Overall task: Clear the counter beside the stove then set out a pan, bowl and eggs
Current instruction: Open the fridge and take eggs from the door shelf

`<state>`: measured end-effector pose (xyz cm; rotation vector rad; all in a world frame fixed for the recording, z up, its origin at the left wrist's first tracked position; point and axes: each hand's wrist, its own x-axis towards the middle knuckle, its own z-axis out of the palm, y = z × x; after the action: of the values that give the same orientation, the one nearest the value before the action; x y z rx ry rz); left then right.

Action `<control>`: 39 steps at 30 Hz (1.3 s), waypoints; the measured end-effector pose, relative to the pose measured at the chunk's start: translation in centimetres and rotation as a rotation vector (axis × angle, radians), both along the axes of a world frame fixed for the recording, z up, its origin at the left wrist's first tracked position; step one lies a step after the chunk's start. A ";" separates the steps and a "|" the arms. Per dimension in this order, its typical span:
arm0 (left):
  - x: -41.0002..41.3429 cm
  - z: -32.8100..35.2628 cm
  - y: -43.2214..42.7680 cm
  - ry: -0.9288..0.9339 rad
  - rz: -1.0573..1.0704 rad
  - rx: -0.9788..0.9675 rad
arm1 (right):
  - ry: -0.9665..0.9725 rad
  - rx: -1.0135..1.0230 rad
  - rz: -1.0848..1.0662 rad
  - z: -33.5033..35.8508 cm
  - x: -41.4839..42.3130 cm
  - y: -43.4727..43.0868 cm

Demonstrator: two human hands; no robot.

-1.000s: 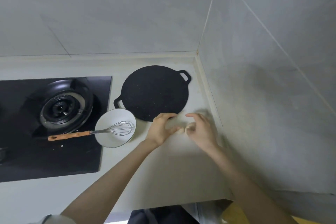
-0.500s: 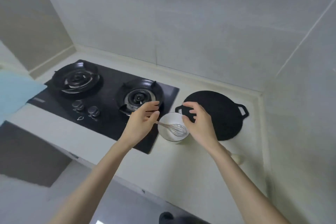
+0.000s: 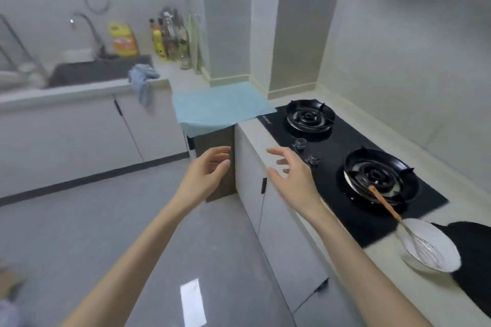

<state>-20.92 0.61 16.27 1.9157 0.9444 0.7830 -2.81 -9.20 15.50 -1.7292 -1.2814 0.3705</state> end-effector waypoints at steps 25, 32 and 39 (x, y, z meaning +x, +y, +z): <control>-39.3 7.7 -5.6 -0.087 1.150 0.176 | 0.008 0.243 1.240 9.6 -41.1 17.5; -44.9 11.4 -6.6 -0.019 1.329 0.301 | -0.036 0.379 1.441 13.2 -48.8 19.5; -52.8 14.4 -7.2 0.081 1.440 0.399 | -0.096 0.429 1.544 16.7 -59.5 21.1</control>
<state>-73.75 -6.55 30.65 1.3013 2.3848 1.7649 -62.28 11.86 32.19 -0.1210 -2.3470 0.7669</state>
